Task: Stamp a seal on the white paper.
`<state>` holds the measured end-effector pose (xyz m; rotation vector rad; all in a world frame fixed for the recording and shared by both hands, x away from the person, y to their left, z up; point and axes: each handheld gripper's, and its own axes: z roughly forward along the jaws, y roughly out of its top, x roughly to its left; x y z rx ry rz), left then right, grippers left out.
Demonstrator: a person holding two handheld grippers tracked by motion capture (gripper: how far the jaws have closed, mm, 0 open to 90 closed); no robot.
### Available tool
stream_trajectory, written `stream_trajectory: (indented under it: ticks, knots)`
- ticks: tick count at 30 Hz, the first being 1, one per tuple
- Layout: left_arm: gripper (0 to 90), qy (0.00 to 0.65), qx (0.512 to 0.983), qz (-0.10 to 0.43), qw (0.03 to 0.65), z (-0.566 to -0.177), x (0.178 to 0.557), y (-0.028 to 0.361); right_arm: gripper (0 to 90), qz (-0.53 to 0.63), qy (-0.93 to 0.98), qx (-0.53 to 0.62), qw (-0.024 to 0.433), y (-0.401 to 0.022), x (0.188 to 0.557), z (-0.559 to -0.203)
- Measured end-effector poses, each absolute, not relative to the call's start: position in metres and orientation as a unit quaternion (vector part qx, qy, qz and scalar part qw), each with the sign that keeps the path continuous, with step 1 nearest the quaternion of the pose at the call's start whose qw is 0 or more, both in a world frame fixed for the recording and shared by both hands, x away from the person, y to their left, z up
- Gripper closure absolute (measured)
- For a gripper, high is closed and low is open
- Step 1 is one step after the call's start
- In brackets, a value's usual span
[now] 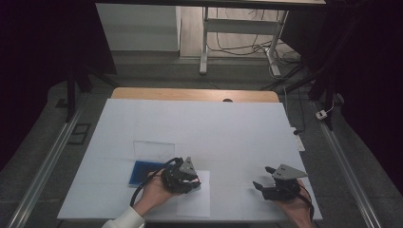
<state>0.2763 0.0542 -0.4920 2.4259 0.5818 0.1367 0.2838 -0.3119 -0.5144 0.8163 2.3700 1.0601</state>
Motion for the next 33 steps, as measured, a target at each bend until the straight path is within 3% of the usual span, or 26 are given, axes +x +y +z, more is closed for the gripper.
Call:
stream_trajectory:
  ticks: [33]
  knots:
    - [71.2,0.228,0.924,0.048,0.304,-0.4952,0.2775,0.0509,24.7,0.380,0.852,0.291,0.209,-0.3108,0.2835,-0.5144]
